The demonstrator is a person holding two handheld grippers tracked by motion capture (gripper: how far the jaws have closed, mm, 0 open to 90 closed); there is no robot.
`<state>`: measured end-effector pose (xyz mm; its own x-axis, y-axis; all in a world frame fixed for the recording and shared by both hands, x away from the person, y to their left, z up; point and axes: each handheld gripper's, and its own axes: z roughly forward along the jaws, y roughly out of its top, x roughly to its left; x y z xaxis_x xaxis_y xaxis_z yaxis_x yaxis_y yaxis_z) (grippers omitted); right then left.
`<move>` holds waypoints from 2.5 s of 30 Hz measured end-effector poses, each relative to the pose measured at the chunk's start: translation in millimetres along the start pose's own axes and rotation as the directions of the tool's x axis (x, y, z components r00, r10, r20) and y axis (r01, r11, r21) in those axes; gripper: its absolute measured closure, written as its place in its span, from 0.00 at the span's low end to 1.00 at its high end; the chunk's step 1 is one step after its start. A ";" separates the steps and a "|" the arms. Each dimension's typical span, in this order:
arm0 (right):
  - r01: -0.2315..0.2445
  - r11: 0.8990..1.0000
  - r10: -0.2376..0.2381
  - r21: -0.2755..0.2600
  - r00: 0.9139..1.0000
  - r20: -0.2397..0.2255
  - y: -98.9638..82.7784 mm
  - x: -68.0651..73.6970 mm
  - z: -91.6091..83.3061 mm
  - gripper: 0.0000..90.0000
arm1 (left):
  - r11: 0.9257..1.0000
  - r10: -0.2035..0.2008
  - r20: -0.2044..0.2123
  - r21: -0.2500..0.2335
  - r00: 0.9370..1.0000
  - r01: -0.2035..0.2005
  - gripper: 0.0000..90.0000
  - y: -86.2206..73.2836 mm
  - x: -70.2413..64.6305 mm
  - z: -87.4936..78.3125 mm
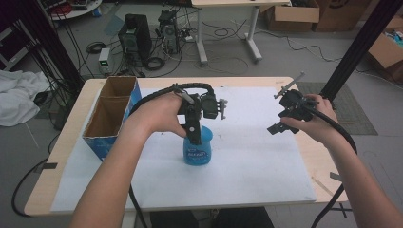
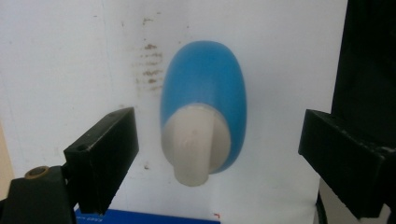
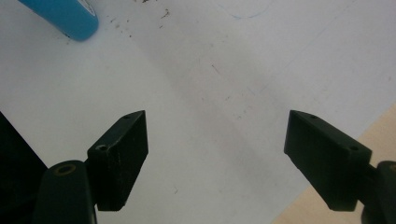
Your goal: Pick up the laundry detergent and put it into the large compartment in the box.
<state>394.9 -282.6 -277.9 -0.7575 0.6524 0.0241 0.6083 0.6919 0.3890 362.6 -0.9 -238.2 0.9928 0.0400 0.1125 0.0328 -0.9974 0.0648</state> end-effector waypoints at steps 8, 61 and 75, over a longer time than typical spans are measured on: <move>0.001 1.000 -0.001 0.009 1.000 -0.009 -2.0 -2.9 4.5 0.24 | 1.000 -0.012 0.014 0.012 1.000 0.012 0.14 -0.4 6.3 14.1; -0.006 1.000 0.006 0.020 1.000 -0.031 -8.8 -7.6 18.3 0.24 | 0.999 -0.008 0.027 0.049 1.000 0.006 0.27 1.2 13.7 46.1; -0.005 1.000 0.006 0.019 1.000 -0.030 -9.0 -7.3 17.8 0.24 | 0.999 -0.008 0.035 0.054 0.999 0.006 0.32 0.5 13.6 46.1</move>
<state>399.1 -288.1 -298.0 -0.7605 0.6471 0.0538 0.6167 0.6940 0.3716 381.5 -3.6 -282.4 0.9960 0.0454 0.0770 0.0446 -0.9989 0.0121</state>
